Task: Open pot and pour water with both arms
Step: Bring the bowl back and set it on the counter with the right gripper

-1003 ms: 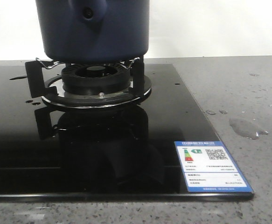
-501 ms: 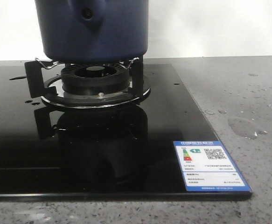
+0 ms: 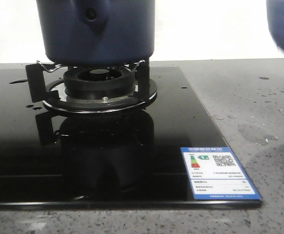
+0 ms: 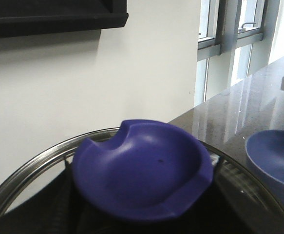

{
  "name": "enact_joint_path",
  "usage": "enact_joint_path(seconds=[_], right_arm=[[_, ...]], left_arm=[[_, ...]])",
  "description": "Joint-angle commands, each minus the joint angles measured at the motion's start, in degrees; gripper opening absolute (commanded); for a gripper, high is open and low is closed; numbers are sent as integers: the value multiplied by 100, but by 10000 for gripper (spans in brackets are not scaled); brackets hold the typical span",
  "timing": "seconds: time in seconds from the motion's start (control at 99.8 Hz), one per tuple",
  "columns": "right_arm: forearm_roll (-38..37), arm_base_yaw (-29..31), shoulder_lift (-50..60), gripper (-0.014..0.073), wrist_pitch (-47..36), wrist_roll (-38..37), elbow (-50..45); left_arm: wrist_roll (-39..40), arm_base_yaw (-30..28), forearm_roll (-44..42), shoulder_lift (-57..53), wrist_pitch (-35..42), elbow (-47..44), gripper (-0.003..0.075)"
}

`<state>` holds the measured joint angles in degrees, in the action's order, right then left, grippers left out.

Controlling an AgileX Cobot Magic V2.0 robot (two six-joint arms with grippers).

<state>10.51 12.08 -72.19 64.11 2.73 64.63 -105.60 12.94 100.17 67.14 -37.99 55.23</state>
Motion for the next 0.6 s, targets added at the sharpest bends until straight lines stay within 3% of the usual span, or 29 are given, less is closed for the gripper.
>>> enact_joint_path(seconds=[0.0, 0.231, 0.321, 0.331, 0.341, 0.421, 0.491, 0.591], right_arm=[[194, 86, 190, -42, -524, 118, -316], [194, 86, 190, -14, -806, 118, -760], [194, 86, 190, 113, -806, 118, -760], [194, 86, 190, 140, -794, 118, -760], [194, 86, 205, 283, -783, 118, -760], [194, 86, 324, 408, -796, 118, -760], [194, 86, 573, 486, -926, 118, -740], [226, 86, 1050, 501, -1081, 118, -556]], left_arm=[[-86, 38, 626, 130, -363, 389, 262], [-296, 38, 626, 623, -505, 527, 262], [-296, 38, 611, 741, -481, 527, 262], [-296, 38, 611, 763, -463, 527, 262], [-412, 38, 611, 844, -466, 527, 262], [-517, 38, 638, 925, -506, 527, 262], [-540, 38, 638, 1011, -505, 536, 262], [-540, 49, 638, 1165, -518, 609, 262]])
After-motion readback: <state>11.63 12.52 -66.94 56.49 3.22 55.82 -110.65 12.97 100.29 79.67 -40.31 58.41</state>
